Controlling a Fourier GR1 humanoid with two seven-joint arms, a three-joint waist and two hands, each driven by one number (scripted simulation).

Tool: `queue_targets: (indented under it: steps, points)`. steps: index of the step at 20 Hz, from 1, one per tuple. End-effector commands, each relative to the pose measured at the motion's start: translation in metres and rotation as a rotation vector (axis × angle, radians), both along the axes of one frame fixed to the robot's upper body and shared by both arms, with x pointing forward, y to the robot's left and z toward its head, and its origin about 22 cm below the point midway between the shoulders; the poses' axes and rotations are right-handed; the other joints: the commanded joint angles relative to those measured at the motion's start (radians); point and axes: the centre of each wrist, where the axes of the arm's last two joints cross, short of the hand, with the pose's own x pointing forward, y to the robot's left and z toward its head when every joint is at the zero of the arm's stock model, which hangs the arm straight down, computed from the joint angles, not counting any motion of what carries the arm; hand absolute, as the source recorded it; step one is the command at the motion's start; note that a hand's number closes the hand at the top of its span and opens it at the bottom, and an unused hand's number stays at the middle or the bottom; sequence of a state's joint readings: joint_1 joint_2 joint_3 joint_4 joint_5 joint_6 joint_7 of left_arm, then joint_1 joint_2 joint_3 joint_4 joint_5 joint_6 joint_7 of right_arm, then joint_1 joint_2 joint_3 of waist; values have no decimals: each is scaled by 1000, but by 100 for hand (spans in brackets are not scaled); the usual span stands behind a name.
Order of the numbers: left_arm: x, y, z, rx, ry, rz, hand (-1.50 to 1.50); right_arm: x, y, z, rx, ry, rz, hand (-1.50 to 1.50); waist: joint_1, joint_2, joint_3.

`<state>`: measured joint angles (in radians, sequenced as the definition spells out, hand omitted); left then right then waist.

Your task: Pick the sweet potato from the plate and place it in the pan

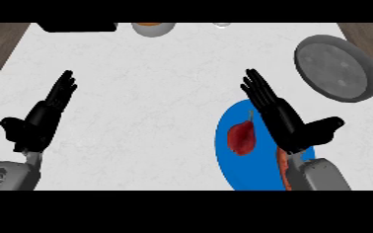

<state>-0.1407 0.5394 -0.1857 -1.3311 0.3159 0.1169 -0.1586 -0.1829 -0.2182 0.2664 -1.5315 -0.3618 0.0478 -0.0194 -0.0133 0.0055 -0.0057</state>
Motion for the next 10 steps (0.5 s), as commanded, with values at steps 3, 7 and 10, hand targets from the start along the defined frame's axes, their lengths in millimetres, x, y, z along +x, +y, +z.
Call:
queue_targets:
  steps: [3, 7, 10]
  points:
    - [10, -8, 21, 29, 20, -52, 0, 3, -95, 0, -158, 189, -238, -150, 2, -6, 6]
    - [6, -32, 12, 32, 14, -94, 0, -13, -174, 0, -844, 338, -349, -150, 2, 17, -25]
    - [9, -46, 21, 26, 57, -115, 0, -30, -180, -30, -845, 333, -595, 150, -7, -7, 7]
